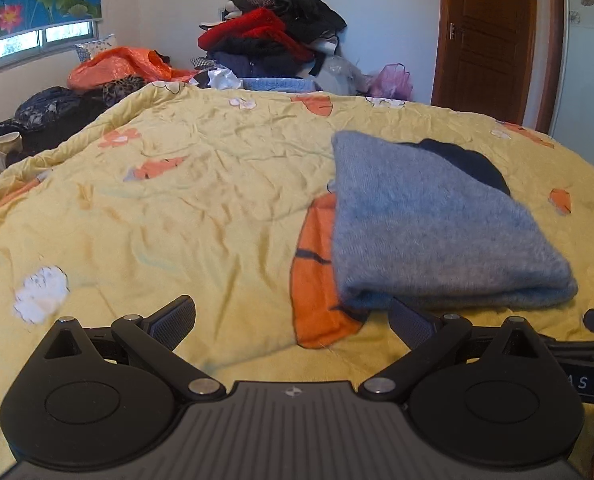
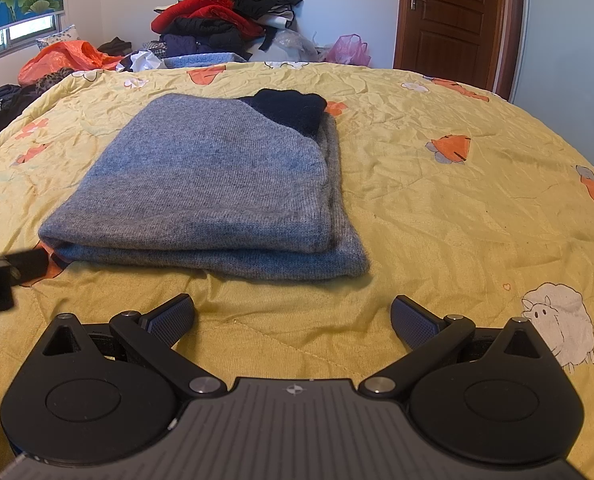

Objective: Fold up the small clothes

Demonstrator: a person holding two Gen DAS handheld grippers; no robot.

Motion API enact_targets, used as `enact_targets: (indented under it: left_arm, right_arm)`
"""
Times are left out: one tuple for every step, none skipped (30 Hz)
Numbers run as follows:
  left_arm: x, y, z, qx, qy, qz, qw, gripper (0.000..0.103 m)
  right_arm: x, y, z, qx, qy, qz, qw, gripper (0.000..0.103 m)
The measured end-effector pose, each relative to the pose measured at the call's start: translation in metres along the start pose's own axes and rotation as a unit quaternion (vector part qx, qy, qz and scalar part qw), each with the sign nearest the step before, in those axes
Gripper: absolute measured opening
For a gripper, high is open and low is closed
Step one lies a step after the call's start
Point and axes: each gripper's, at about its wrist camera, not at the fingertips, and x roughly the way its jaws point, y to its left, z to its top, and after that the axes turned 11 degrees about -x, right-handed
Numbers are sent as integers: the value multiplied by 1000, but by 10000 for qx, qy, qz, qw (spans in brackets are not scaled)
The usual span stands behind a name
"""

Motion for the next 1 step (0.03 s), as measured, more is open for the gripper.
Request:
enact_targets:
  left_arm:
    - [1,6,7,-7,8,-63,10000,103]
  right_arm:
    - [-1,-4,2,30,26,62,10000,103]
